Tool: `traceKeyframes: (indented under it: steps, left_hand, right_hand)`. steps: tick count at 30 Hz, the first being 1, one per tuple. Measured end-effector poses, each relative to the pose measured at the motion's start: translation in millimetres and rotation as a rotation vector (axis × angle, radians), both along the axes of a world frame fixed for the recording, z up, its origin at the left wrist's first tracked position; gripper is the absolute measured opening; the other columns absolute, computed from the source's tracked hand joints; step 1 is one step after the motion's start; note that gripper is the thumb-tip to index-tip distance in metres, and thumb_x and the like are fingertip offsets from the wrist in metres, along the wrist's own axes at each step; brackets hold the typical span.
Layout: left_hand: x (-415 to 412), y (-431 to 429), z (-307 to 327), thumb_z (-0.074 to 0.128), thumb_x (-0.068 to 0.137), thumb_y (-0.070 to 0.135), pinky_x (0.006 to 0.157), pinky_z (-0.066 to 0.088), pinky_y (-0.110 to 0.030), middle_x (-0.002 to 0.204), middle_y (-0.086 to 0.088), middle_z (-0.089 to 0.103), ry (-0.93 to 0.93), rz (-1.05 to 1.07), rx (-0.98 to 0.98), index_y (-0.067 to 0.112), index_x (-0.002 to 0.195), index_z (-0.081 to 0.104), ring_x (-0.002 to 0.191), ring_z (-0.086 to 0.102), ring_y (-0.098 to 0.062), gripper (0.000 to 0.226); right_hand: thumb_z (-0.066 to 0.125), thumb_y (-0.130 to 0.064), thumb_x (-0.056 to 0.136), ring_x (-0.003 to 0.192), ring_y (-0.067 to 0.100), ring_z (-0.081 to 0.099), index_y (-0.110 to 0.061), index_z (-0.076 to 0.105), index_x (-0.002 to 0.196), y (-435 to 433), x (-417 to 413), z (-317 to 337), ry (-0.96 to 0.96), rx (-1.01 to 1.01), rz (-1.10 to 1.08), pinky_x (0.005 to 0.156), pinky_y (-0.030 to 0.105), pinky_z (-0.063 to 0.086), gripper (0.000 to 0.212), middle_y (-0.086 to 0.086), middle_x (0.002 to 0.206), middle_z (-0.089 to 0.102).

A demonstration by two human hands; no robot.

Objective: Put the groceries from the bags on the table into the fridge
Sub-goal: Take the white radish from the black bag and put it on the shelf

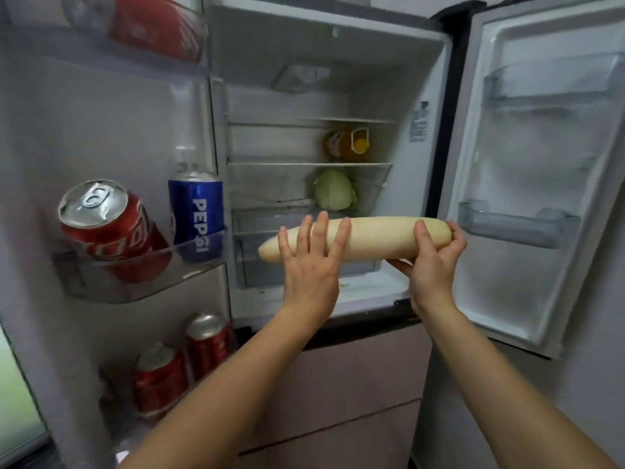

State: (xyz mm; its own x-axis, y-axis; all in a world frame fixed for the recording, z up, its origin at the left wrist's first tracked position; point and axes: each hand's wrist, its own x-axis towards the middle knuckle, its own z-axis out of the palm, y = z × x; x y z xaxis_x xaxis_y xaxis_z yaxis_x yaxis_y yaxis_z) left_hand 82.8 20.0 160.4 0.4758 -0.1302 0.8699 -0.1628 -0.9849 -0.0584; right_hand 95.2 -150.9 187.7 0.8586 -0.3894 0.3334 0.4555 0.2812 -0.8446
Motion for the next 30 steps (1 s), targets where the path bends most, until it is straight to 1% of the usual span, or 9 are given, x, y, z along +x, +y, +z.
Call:
traceKeyframes:
  steps: [4,9,13,16,19,22,24,27,30]
  left_hand:
    - [77,0,0,0.073,0.078,0.011,0.107,0.027,-0.069,0.150,-0.015,0.042,0.021,0.022,0.062,0.015,0.149,0.032,0.135,0.041,-0.038,0.082]
    - [167,11,0,0.074,0.075,0.013,0.104,0.031,-0.065,0.146,-0.011,0.045,0.095,0.120,0.015,0.017,0.147,0.032,0.132,0.043,-0.034,0.083]
    - [227,34,9,0.076,0.069,0.015,0.099,0.035,-0.061,0.143,-0.011,0.047,0.106,0.236,0.003,0.019,0.148,0.034,0.126,0.046,-0.034,0.090]
    - [263,59,16,0.076,0.071,0.019,0.097,0.037,-0.059,0.141,-0.009,0.047,0.147,0.328,-0.031,0.024,0.149,0.032,0.123,0.046,-0.033,0.090]
    - [291,86,18,0.074,0.077,0.024,0.095,0.038,-0.057,0.140,-0.008,0.047,0.169,0.429,-0.079,0.028,0.151,0.032,0.121,0.046,-0.032,0.085]
    - [317,111,21,0.069,0.085,0.029,0.098,0.037,-0.058,0.146,-0.009,0.042,0.252,0.513,-0.160,0.030,0.152,0.029,0.126,0.042,-0.033,0.078]
    - [336,127,25,0.067,0.086,0.032,0.099,0.036,-0.056,0.148,-0.008,0.040,0.282,0.564,-0.163,0.031,0.153,0.027,0.127,0.041,-0.032,0.078]
    - [368,151,28,0.066,0.086,0.033,0.102,0.033,-0.054,0.150,-0.006,0.036,0.341,0.621,-0.118,0.033,0.154,0.019,0.128,0.040,-0.032,0.083]
    - [402,170,30,0.065,0.086,0.031,0.106,0.031,-0.058,0.151,-0.006,0.035,0.415,0.642,-0.065,0.033,0.155,0.016,0.129,0.039,-0.032,0.085]
  right_hand:
    - [0.061,-0.030,0.098,0.112,0.022,0.055,-0.034,0.024,0.147,-6,81,2,0.028,-0.017,0.027,0.067,0.036,0.062,0.062,0.004,0.139,0.036]
    - [0.059,-0.032,0.099,0.102,0.014,0.055,-0.035,0.021,0.149,5,186,2,0.022,-0.125,0.120,0.070,0.033,0.062,0.063,0.000,0.136,0.035]
    - [0.055,-0.049,0.097,0.121,0.028,0.053,-0.041,0.010,0.154,28,264,0,0.001,-0.231,0.172,0.094,0.050,0.057,0.073,0.003,0.146,0.036]
    - [0.041,-0.051,0.103,0.128,0.029,0.050,-0.031,0.003,0.160,56,314,2,0.046,-0.292,0.311,0.108,0.048,0.046,0.071,0.006,0.153,0.035]
    - [0.037,-0.047,0.105,0.141,0.032,0.038,-0.018,0.023,0.158,80,358,-5,0.069,-0.760,0.304,0.114,0.038,0.029,0.062,0.013,0.157,0.037]
    - [0.048,-0.042,0.102,0.137,0.031,0.043,-0.013,0.047,0.146,97,386,-17,-0.070,-1.230,0.281,0.109,0.033,0.033,0.053,0.014,0.149,0.046]
    - [0.043,-0.054,0.100,0.139,0.031,0.041,-0.019,0.045,0.148,107,398,-26,-0.124,-1.450,0.305,0.112,0.040,0.035,0.059,0.013,0.152,0.043]
    - [0.026,-0.070,0.097,0.144,0.031,0.034,-0.027,0.036,0.153,121,407,-43,-0.111,-1.760,0.304,0.117,0.047,0.027,0.071,0.013,0.156,0.038]
    - [0.020,-0.070,0.096,0.141,0.029,0.037,-0.032,0.036,0.152,126,408,-53,-0.139,-1.816,0.208,0.115,0.049,0.027,0.070,0.009,0.153,0.043]
